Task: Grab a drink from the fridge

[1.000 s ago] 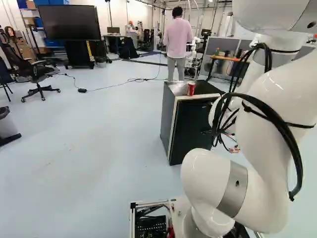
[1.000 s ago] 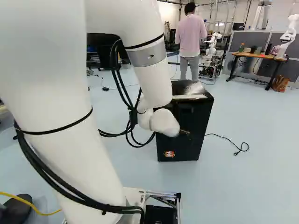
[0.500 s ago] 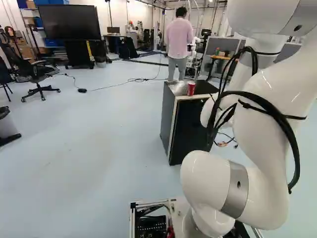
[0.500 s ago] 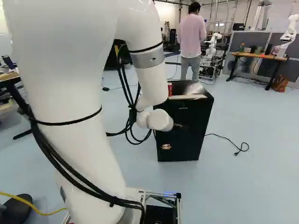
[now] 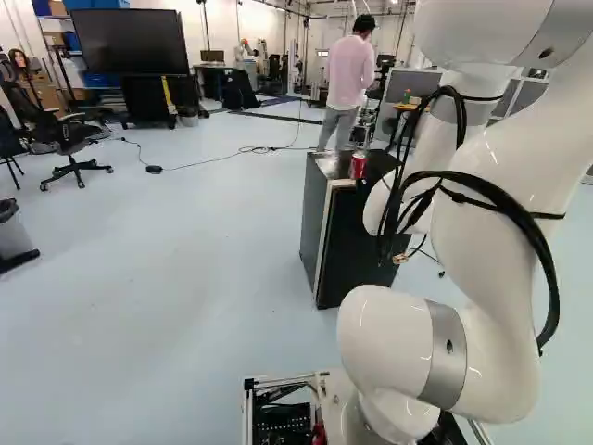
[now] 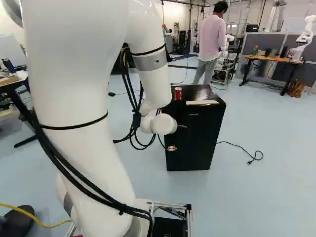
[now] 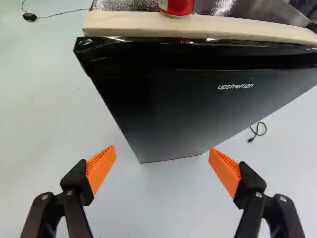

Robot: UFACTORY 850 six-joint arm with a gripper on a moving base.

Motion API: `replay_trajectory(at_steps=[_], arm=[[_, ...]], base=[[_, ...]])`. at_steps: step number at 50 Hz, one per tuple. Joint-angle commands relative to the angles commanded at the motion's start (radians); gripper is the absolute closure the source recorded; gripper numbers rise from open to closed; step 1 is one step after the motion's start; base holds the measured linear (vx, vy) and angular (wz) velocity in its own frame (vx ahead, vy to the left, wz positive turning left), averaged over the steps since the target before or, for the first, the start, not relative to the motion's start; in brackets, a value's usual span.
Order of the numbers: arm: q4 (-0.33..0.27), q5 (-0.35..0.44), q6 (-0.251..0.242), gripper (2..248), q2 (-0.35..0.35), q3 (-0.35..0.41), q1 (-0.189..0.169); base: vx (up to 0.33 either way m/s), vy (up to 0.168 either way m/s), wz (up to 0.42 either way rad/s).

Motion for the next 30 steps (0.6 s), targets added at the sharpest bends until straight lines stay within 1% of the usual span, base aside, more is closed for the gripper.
replay_trajectory(at_steps=[30], arm=[[0.000,0.018,0.000,3,-0.025,-0.031,0.014]], base=[[0.000,0.000,0.000]])
